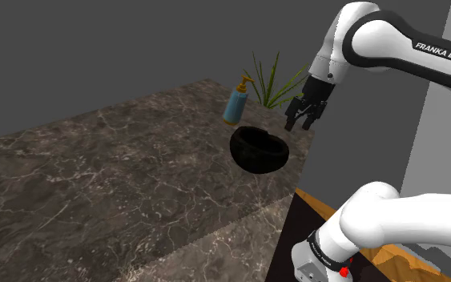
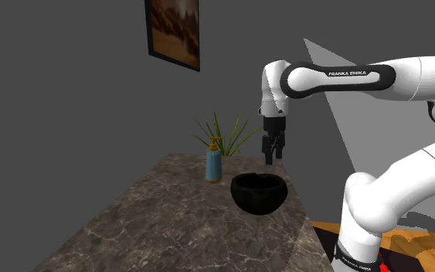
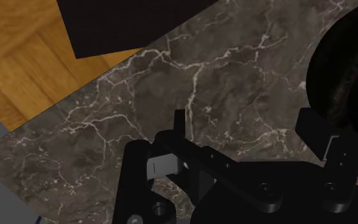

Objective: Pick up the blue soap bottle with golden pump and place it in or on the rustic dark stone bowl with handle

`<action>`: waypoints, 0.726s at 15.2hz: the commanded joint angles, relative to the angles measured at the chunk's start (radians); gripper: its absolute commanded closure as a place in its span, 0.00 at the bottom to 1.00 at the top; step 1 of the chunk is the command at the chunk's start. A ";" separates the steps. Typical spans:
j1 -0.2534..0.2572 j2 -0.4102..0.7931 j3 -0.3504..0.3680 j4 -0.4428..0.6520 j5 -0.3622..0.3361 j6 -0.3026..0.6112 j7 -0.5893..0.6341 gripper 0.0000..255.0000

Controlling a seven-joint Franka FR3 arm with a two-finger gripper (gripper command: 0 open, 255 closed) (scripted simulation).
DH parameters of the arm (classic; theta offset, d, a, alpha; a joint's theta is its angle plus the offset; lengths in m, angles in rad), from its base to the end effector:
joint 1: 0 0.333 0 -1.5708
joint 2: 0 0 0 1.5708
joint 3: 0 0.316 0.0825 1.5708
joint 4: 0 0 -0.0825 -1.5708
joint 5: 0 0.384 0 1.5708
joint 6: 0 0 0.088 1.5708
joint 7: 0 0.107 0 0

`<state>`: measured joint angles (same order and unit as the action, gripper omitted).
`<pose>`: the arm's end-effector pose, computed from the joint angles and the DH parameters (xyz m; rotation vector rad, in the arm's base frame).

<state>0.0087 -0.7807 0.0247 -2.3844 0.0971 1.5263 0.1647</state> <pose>0.3017 0.0228 0.5721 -3.0595 0.2123 0.1301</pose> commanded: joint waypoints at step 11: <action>0.034 0.355 0.029 0.379 -0.006 0.029 -0.043 0.00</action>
<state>0.0388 -0.4620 0.0496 -2.0490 0.0923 1.5568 0.1237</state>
